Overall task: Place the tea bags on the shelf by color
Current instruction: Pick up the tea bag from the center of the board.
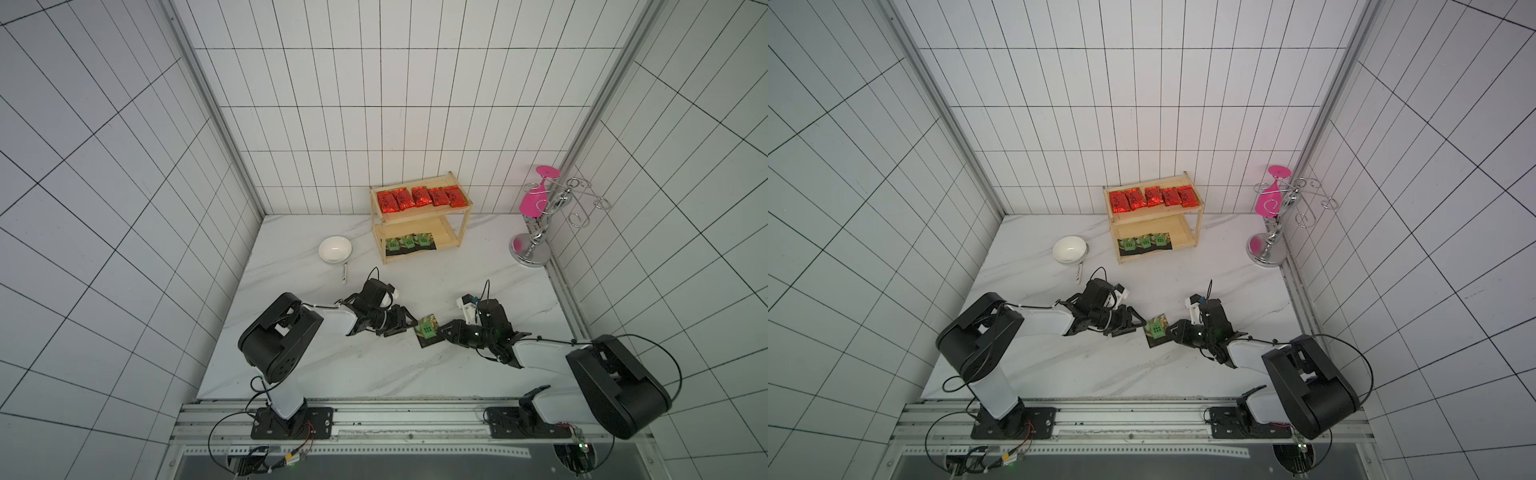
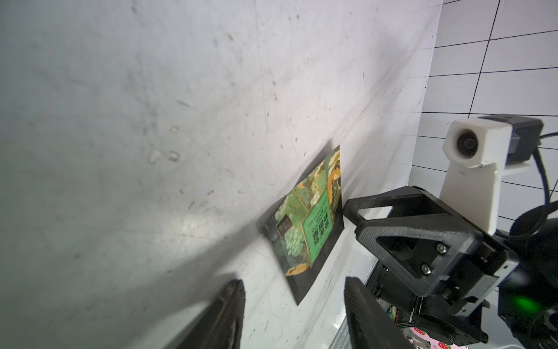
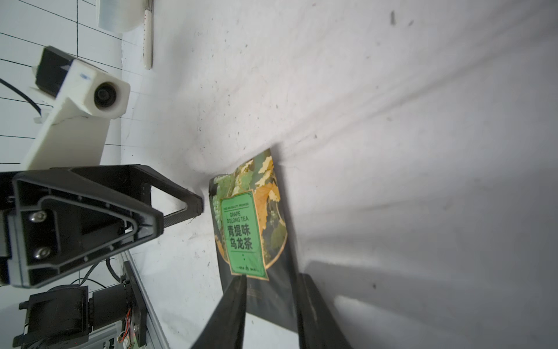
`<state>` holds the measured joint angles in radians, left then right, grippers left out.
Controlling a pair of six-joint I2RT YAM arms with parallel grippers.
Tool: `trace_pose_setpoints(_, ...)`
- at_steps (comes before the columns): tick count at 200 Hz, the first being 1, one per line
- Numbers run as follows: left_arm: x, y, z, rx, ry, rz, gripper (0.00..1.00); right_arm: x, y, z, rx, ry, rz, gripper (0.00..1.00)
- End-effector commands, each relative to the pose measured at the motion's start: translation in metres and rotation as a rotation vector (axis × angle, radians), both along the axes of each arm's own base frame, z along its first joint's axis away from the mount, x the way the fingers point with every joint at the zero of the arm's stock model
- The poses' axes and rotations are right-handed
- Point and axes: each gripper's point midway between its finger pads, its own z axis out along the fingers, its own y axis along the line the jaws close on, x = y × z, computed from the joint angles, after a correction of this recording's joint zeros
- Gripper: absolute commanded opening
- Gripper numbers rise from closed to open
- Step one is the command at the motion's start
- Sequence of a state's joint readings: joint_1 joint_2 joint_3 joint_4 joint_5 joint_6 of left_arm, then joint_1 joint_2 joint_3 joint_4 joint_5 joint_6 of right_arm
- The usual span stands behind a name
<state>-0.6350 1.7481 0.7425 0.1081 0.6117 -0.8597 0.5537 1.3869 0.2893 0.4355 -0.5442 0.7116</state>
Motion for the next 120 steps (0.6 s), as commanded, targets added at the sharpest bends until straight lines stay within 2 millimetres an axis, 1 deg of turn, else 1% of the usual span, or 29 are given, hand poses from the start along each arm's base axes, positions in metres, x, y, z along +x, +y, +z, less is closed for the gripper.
trace_pose_setpoints(1, -0.009, 0.026, -0.03, 0.123, 0.061, 0.033, 0.57, -0.012, 0.008, -0.008, 0.007, 0.034, 0.038, 0.32)
trace_pose_setpoints(36, -0.011, 0.031, -0.035, 0.139, 0.077, 0.036, 0.57, -0.014, 0.029, 0.001, 0.08, -0.001, 0.111, 0.32)
trace_pose_setpoints(45, -0.01, 0.032, -0.036, 0.143, 0.078, 0.04, 0.57, -0.015, 0.036, 0.003, 0.097, -0.004, 0.143, 0.3)
trace_pose_setpoints(54, -0.01, 0.035, -0.037, 0.146, 0.08, 0.045, 0.57, -0.014, 0.04, 0.009, 0.133, -0.022, 0.168, 0.28)
trace_pose_setpoints(69, -0.007, 0.042, -0.038, 0.154, 0.078, 0.06, 0.57, -0.006, 0.035, 0.022, 0.153, -0.076, 0.156, 0.21)
trace_pose_setpoints(92, -0.003, 0.045, -0.035, 0.156, 0.068, 0.068, 0.57, 0.011, 0.024, 0.041, 0.078, -0.194, 0.119, 0.06)
trace_pose_setpoints(104, 0.001, 0.045, -0.035, 0.164, 0.061, 0.066, 0.57, 0.019, 0.022, 0.048, 0.054, -0.237, 0.104, 0.04)
trace_pose_setpoints(120, 0.004, 0.043, -0.036, 0.169, 0.061, 0.062, 0.57, 0.028, 0.024, 0.048, 0.06, -0.246, 0.094, 0.02)
